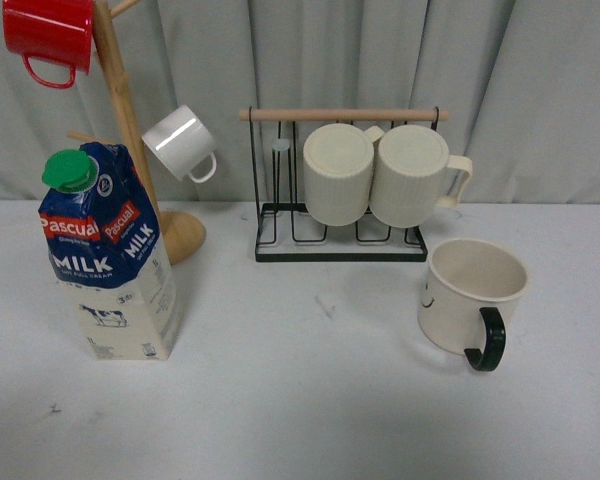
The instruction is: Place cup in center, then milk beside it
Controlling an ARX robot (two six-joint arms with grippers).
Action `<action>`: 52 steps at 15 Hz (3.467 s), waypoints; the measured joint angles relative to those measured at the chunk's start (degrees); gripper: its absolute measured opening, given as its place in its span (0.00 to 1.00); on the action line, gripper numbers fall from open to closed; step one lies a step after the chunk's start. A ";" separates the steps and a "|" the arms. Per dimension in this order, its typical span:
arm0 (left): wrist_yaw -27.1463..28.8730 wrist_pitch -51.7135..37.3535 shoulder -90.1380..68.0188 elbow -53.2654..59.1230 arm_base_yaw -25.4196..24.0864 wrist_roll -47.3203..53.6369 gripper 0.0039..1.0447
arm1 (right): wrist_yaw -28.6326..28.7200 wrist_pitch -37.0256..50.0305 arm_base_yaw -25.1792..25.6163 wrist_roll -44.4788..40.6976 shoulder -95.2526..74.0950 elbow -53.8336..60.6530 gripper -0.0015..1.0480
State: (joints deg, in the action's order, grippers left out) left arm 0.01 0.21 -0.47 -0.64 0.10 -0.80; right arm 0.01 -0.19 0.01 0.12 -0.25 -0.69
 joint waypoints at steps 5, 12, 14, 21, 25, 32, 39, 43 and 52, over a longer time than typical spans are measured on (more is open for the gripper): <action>0.00 0.00 0.00 0.00 0.00 -0.02 0.94 | 0.00 0.00 0.00 0.00 0.00 0.00 0.94; 0.00 0.00 0.00 0.00 0.00 0.00 0.94 | -0.02 0.00 0.00 0.00 0.00 0.00 0.94; 0.00 0.00 0.00 0.00 0.00 0.00 0.94 | 0.00 0.00 0.00 0.00 0.00 0.00 0.94; 0.17 0.00 0.00 0.00 -0.02 0.00 0.94 | 31.87 13.92 10.82 8.24 -19.26 -1.97 0.94; 0.00 -0.02 0.00 0.00 -0.04 0.00 0.94 | 15.41 45.31 0.50 13.77 -72.52 -24.22 0.94; 0.00 -0.02 0.00 0.00 -0.04 0.00 0.94 | -1.75 21.70 -5.68 15.34 -106.92 -53.44 0.94; 0.00 -0.02 0.00 0.00 -0.04 0.00 0.94 | -1.25 14.12 -6.08 16.85 -116.78 -59.74 0.94; 0.00 -0.02 0.00 0.00 -0.04 0.00 0.94 | -0.90 13.86 -6.40 16.81 -117.92 -59.95 0.63; 0.00 -0.02 0.00 0.00 -0.04 0.00 0.94 | -1.33 8.48 -15.32 20.15 -108.93 -59.39 0.03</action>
State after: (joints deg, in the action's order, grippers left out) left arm 0.01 0.19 -0.47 -0.64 0.05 -0.80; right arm -1.32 8.29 -15.31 20.27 -109.19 -60.07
